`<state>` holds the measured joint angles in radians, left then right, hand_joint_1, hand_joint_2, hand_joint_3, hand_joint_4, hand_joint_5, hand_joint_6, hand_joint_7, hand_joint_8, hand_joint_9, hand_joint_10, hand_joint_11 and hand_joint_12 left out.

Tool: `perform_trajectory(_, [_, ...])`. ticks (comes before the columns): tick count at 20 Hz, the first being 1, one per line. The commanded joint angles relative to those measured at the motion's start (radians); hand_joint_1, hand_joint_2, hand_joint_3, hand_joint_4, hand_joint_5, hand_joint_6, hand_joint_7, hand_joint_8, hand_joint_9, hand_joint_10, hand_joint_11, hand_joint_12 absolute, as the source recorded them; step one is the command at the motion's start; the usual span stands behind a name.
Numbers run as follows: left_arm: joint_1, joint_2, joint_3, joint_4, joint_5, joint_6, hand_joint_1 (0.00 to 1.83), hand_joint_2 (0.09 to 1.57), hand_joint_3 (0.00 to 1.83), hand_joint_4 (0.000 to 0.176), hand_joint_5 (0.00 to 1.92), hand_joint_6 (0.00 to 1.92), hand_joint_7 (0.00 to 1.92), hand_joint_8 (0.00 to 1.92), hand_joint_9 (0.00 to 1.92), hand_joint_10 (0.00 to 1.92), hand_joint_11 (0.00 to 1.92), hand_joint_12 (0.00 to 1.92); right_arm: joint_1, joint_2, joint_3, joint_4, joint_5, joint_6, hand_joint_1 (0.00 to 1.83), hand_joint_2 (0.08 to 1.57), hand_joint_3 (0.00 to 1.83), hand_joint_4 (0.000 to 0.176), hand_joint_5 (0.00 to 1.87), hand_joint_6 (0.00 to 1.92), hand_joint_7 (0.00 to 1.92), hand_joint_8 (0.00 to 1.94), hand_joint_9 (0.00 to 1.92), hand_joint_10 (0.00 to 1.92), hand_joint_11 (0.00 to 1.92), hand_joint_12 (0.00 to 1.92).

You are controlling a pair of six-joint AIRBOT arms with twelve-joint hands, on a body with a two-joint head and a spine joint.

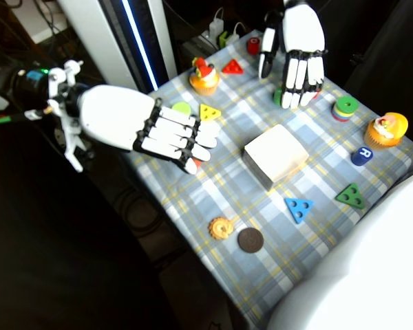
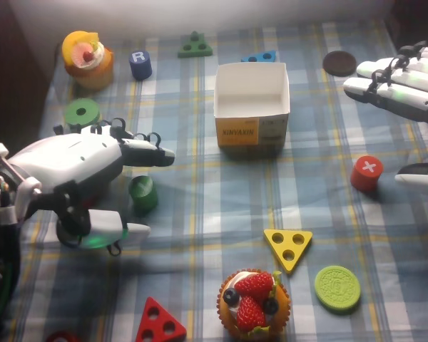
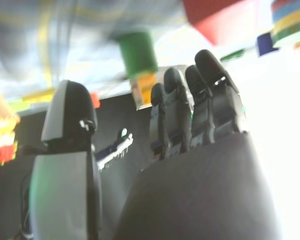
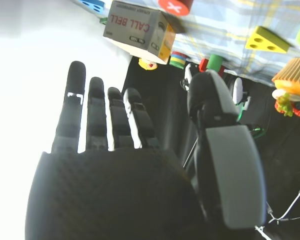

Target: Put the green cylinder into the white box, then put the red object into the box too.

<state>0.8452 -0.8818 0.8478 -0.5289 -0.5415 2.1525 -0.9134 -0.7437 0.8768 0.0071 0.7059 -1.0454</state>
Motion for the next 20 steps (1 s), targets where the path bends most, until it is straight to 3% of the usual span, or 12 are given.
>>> perform_trajectory(1, [-0.004, -0.008, 0.006, 0.013, -0.097, 0.007, 1.03, 1.11, 0.0, 0.013, 0.56, 0.07, 0.54, 0.04, 0.09, 0.65, 0.0, 1.29, 0.014, 0.0, 0.004, 0.01, 0.124, -0.001, 0.5, 1.3, 0.0, 0.0, 0.0, 0.0, 0.0, 0.0, 0.0, 0.23, 0.0, 1.0])
perform_trajectory(2, [-0.002, -0.011, 0.01, 0.008, -0.095, 0.008, 1.07, 1.11, 0.0, 0.0, 0.71, 0.12, 0.75, 0.14, 0.26, 0.77, 0.0, 1.5, 0.014, -0.001, 0.004, 0.01, 0.124, -0.001, 0.5, 1.3, 0.0, 0.0, 0.0, 0.0, 0.0, 0.0, 0.0, 0.2, 0.0, 0.95])
perform_trajectory(3, [0.0, -0.019, 0.016, 0.003, -0.091, 0.008, 1.15, 1.21, 0.0, 0.0, 0.72, 0.99, 0.81, 1.13, 0.35, 1.0, 0.0, 1.79, 0.014, -0.001, 0.004, 0.011, 0.124, -0.001, 0.49, 1.3, 0.0, 0.0, 0.0, 0.0, 0.0, 0.0, 0.0, 0.19, 0.0, 0.92])
perform_trajectory(4, [0.001, -0.023, 0.02, -0.001, -0.089, 0.008, 1.18, 1.23, 0.0, 0.0, 0.71, 1.18, 0.82, 1.4, 0.46, 1.07, 0.0, 1.76, 0.014, -0.001, 0.005, 0.012, 0.124, -0.001, 0.49, 1.3, 0.0, 0.0, 0.0, 0.0, 0.0, 0.0, 0.0, 0.17, 0.0, 0.92])
perform_trajectory(6, [-0.001, -0.032, 0.026, -0.001, -0.098, 0.008, 1.2, 1.22, 0.0, 0.0, 0.75, 1.15, 0.87, 1.39, 0.61, 1.18, 0.04, 1.76, 0.014, -0.002, 0.005, 0.015, 0.124, -0.001, 0.47, 1.3, 0.0, 0.0, 0.0, 0.0, 0.0, 0.0, 0.0, 0.17, 0.0, 0.91])
perform_trajectory(8, [-0.009, -0.033, 0.029, -0.001, -0.119, 0.008, 1.18, 1.24, 0.0, 0.0, 0.69, 1.25, 0.83, 1.44, 0.57, 1.19, 0.01, 1.67, 0.013, -0.002, 0.005, 0.016, 0.124, -0.001, 0.47, 1.3, 0.0, 0.0, 0.0, 0.0, 0.0, 0.0, 0.0, 0.17, 0.0, 0.88])
perform_trajectory(9, [-0.017, -0.032, 0.029, 0.0, -0.131, 0.008, 1.2, 1.24, 0.0, 0.0, 0.71, 1.17, 0.82, 1.49, 0.56, 1.45, 0.05, 1.87, 0.013, -0.002, 0.005, 0.017, 0.125, -0.001, 0.48, 1.3, 0.0, 0.0, 0.0, 0.0, 0.0, 0.0, 0.0, 0.15, 0.0, 0.87])
perform_trajectory(10, [-0.028, -0.03, 0.025, 0.008, -0.154, 0.008, 1.21, 1.23, 0.0, 0.0, 0.77, 1.09, 0.8, 1.55, 0.5, 1.68, 0.08, 1.91, 0.012, -0.002, 0.005, 0.019, 0.127, -0.001, 0.46, 1.3, 0.0, 0.0, 0.0, 0.0, 0.0, 0.0, 0.0, 0.16, 0.0, 0.86])
perform_trajectory(13, [-0.054, -0.014, 0.002, 0.046, -0.216, 0.008, 1.19, 1.26, 0.0, 0.0, 0.71, 1.15, 0.74, 1.66, 0.5, 1.89, 0.19, 1.92, 0.011, -0.001, 0.005, 0.022, 0.133, -0.001, 0.44, 1.3, 0.0, 0.0, 0.0, 0.0, 0.0, 0.0, 0.0, 0.12, 0.0, 0.9])
perform_trajectory(16, [-0.112, -0.013, -0.006, 0.096, -0.269, 0.008, 1.21, 1.23, 0.0, 0.0, 0.75, 1.13, 0.81, 1.54, 0.5, 1.9, 0.21, 1.92, 0.011, -0.001, 0.005, 0.024, 0.137, -0.001, 0.53, 1.29, 0.0, 0.0, 0.0, 0.0, 0.0, 0.0, 0.0, 0.15, 0.0, 0.9])
perform_trajectory(18, [-0.175, -0.044, 0.024, 0.116, -0.253, 0.008, 1.2, 1.23, 0.0, 0.0, 0.75, 1.15, 0.82, 1.52, 0.51, 1.9, 0.26, 1.92, 0.011, -0.001, 0.006, 0.025, 0.141, -0.001, 0.53, 1.29, 0.0, 0.0, 0.0, 0.0, 0.0, 0.0, 0.0, 0.2, 0.0, 0.93])
perform_trajectory(20, [-0.238, -0.09, 0.072, 0.124, -0.205, 0.008, 1.22, 1.22, 0.0, 0.0, 0.75, 1.12, 0.84, 1.5, 0.52, 1.79, 0.24, 1.92, 0.011, -0.001, 0.006, 0.025, 0.144, -0.001, 0.53, 1.29, 0.0, 0.0, 0.0, 0.0, 0.0, 0.0, 0.0, 0.22, 0.0, 0.95])
